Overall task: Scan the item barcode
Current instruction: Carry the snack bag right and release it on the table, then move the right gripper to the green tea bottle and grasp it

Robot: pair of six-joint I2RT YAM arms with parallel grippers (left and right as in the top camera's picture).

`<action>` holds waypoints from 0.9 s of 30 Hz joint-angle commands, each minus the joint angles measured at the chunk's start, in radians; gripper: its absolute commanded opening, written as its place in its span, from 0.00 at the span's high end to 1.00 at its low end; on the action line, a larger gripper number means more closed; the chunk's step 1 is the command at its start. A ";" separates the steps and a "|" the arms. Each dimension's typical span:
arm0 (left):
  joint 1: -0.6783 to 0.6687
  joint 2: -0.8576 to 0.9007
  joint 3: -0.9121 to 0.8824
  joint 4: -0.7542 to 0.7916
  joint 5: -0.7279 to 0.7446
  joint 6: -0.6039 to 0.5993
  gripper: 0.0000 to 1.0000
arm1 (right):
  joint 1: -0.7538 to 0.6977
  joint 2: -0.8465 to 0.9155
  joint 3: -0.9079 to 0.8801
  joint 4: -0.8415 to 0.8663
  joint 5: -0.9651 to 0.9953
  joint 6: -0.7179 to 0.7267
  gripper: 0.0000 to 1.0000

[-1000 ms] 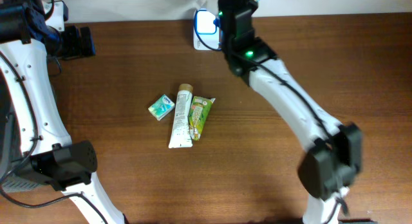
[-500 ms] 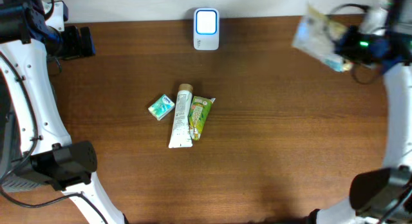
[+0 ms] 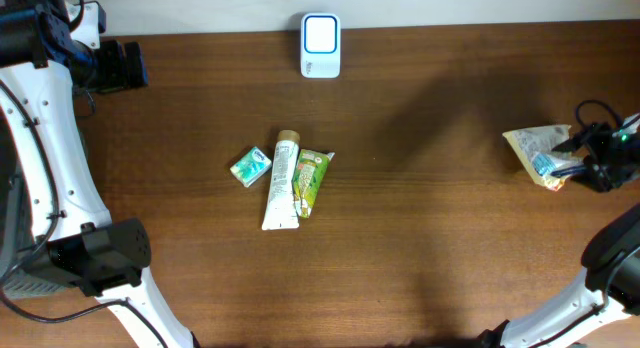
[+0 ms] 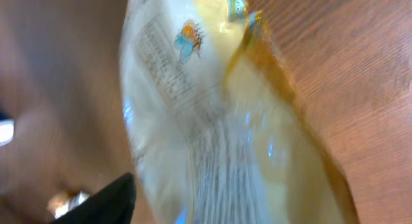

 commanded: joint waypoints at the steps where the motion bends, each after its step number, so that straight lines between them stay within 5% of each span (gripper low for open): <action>1: 0.005 -0.004 0.016 0.002 0.007 0.012 0.01 | 0.067 -0.027 0.176 -0.124 -0.011 -0.087 0.29; 12: 0.005 -0.004 0.016 0.002 0.007 0.012 0.01 | 0.336 -0.026 0.188 -0.145 0.018 -0.121 0.25; 13: 0.005 -0.004 0.016 0.002 0.007 0.012 0.01 | 0.410 -0.026 0.156 -0.123 0.017 -0.121 0.23; 15: 0.005 -0.004 0.016 0.002 0.007 0.012 0.01 | 0.554 -0.024 0.071 -0.048 -0.008 -0.121 0.02; 19: 0.005 -0.004 0.016 0.002 0.007 0.012 0.01 | 0.876 -0.013 -0.154 0.211 -0.123 0.012 0.01; 20: 0.005 -0.004 0.016 0.002 0.007 0.012 0.01 | 0.936 -0.013 -0.204 0.295 -0.121 0.103 0.03; 23: 0.005 -0.004 0.016 0.002 0.007 0.012 0.01 | 1.086 -0.013 -0.303 0.484 -0.121 0.283 0.39; 27: 0.005 -0.004 0.016 0.002 0.007 0.012 0.01 | 1.202 -0.013 -0.322 0.592 -0.104 0.299 0.39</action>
